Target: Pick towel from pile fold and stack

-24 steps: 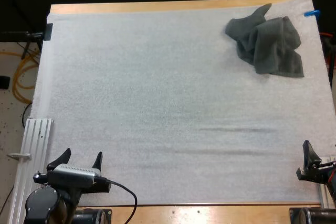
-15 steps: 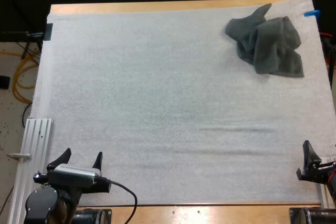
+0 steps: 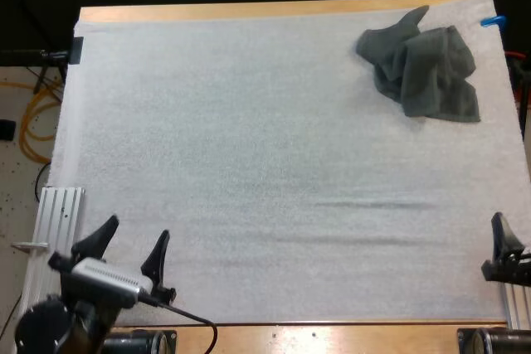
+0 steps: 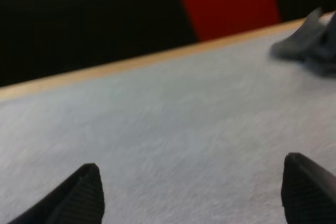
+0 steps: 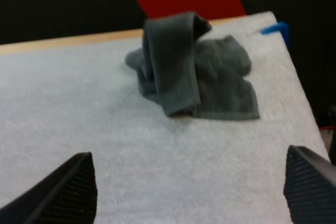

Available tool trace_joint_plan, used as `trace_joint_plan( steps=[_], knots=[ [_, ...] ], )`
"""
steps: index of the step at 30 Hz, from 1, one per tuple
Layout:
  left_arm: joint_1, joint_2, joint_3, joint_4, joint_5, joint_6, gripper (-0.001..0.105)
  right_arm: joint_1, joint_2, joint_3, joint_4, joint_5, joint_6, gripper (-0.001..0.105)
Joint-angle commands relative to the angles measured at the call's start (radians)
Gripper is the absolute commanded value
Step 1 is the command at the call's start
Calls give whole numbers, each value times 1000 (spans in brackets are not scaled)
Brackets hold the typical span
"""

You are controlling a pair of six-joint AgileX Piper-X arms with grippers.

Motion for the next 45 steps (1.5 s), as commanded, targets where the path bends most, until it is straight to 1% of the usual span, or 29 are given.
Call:
trace_joint_plan(
  steps=[1, 3, 5, 10, 13, 17, 20, 23, 26, 28, 31, 37, 45],
  knots=[
    [-19, 58, -32, -40, 52, -11, 68, -4, 45, -45, -10, -28, -5, 71],
    [-57, 135, -78, -46, 76, -11, 68, -4, 101, -92, -10, -67, -9, 71],
    [-102, 210, -119, -46, 76, -11, 68, -4, 156, -129, -10, -115, -16, 71],
    [-250, 389, -251, -46, 86, 28, 68, -4, 293, -218, -10, -279, -16, 71],
    [-313, 462, -306, -46, 86, 40, 68, -4, 357, -242, -11, -311, -19, 71],
    [-353, 525, -327, -49, 86, 40, 68, -4, 432, -246, -46, -310, -27, 71],
    [-358, 559, -327, -55, 86, 40, 68, -4, 515, -246, -93, -285, -27, 71],
    [-358, 571, -327, -62, 86, 40, 68, 7, 623, -250, -171, -234, -27, 71],
    [-358, 573, -327, -81, 86, 36, 68, 33, 753, -271, -256, -161, -26, 71],
    [-358, 573, -327, -98, 86, 35, 68, 59, 884, -301, -318, -75, -15, 71],
    [-358, 573, -327, -108, 86, 35, 68, 82, 1047, -355, -357, -1, 8, 71],
    [-358, 573, -327, -109, 86, 35, 68, 97, 1378, -478, -366, 35, 53, 71],
    [-358, 573, -327, -109, 86, 35, 68, 98, 1675, -588, -366, 51, 124, 71]
  ],
)
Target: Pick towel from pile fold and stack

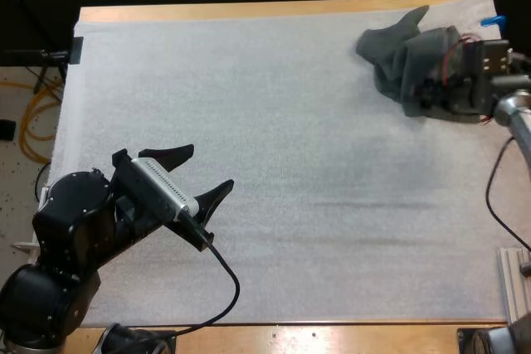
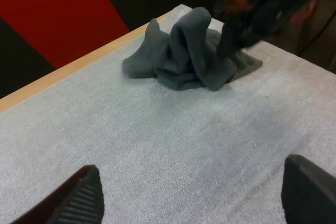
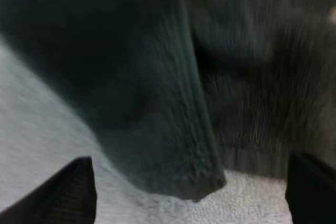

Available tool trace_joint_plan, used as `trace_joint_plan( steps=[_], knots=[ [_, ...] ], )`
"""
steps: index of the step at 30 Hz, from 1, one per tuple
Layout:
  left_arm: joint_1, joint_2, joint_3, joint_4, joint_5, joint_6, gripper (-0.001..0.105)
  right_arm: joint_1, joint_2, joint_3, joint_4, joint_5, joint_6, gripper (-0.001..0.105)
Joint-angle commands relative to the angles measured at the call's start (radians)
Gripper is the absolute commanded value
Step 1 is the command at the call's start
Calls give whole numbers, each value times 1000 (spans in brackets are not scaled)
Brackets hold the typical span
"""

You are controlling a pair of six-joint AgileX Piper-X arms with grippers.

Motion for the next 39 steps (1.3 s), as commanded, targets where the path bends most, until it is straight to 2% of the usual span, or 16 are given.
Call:
trace_joint_plan(
  steps=[1, 9, 11, 14, 16, 17, 23, 30, 33, 39],
  knots=[
    [-4, -7, -5, -13, 6, -2, 68, 2, 32, -30, -3, 2, 6, 71],
    [-4, -7, -5, -13, 6, -2, 68, 2, 165, -66, -1, -20, 51, 71],
    [-4, -7, -5, -13, 6, -2, 68, 2, 176, -67, -3, -27, 51, 66],
    [-4, -7, -5, -13, 6, -2, 68, 2, 179, -67, -2, -26, 51, 39],
    [-4, -7, -5, -13, 6, -2, 68, 2, 168, -67, 2, -30, 51, 7],
    [-4, -7, -5, -13, 6, -3, 68, 2, 160, -67, 7, -30, 51, 2],
    [-4, -7, -5, -13, 6, -11, 68, 2, 21, -67, 14, -30, -10, 1],
    [-4, -7, -4, -16, 6, -11, 68, 2, -255, -67, 6, -30, -120, 1],
    [-4, -7, -4, -16, 6, -11, 68, 2, -356, -67, 5, -31, -123, 1],
    [-4, -7, -4, -12, 6, -11, 68, 2, -514, -67, 59, -140, -122, 1]
  ],
)
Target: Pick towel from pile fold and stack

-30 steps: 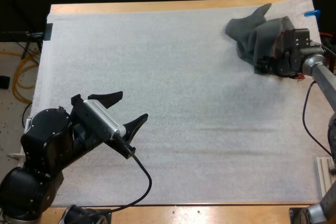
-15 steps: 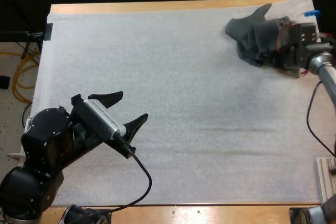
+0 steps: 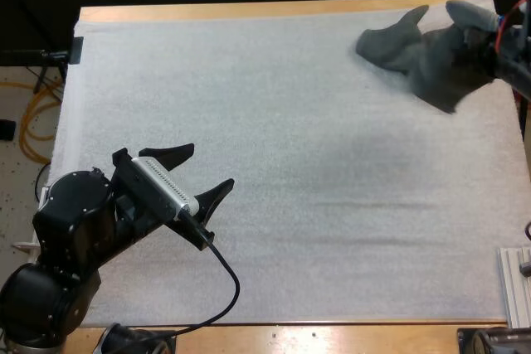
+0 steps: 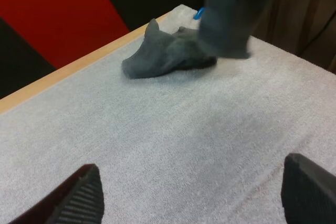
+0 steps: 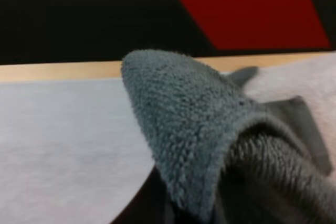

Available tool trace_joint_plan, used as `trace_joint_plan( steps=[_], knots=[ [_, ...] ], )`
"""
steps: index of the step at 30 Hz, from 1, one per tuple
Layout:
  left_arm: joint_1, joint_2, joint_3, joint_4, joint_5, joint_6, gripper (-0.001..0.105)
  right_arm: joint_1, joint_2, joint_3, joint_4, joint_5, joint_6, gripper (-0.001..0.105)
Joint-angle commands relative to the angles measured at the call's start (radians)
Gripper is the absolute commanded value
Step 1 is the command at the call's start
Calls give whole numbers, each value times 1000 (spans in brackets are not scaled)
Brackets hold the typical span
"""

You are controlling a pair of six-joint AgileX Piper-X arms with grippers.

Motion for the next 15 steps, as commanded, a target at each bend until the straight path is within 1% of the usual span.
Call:
trace_joint_plan(
  steps=[1, 5, 6, 7, 9, 12, 15],
  knots=[
    [-4, -7, -4, -2, 6, -11, 68, 1, -33, -8, 44, -49, -7, 1],
    [-4, -9, -4, 46, 6, -11, 68, 1, -75, -8, 158, -131, 19, 1],
    [-4, -9, -4, 62, 6, -11, 68, 2, -80, -8, 204, -147, 22, 1],
    [-4, -9, -4, 75, 6, -11, 68, 5, -80, -7, 243, -149, 26, 1],
    [-4, -9, -4, 93, 15, -11, 68, 17, -80, 16, 271, -147, 27, 1],
    [-4, -9, -4, 102, 29, -11, 68, 61, -80, 78, 248, -141, 49, 1],
    [-4, -9, -4, 102, 29, -11, 68, 144, -80, 174, 172, -122, 133, 1]
  ],
)
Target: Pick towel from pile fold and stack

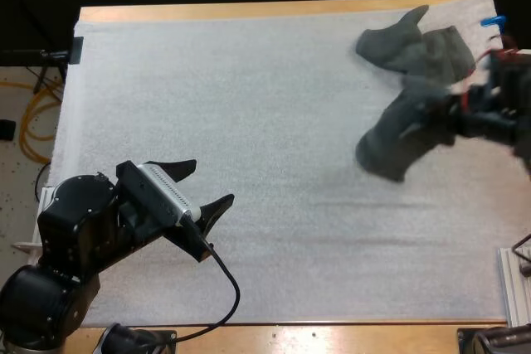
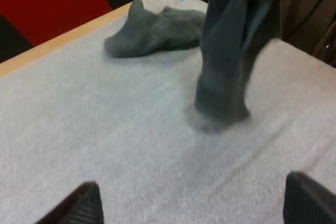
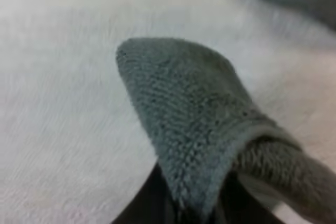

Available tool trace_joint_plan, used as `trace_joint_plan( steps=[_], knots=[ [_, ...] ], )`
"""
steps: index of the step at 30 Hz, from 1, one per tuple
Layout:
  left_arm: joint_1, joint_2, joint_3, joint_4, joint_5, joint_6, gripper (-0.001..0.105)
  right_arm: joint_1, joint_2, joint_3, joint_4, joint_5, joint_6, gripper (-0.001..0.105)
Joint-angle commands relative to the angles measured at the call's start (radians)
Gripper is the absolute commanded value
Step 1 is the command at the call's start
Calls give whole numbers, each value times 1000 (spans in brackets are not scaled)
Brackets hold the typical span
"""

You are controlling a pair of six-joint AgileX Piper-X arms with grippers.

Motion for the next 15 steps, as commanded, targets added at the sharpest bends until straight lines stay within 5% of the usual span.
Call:
trace_joint_plan(
  steps=[1, 11, 15],
  knots=[
    [-4, -9, -4, -1, 6, -11, 68, 55, -3, 41, -62, 6, 41, 1],
    [-4, -9, -4, -1, 6, -11, 68, 458, 131, 152, -371, 31, 241, 4],
    [-4, -9, -4, -1, 6, -11, 68, 598, 210, 141, -471, 30, 268, 27]
  ],
)
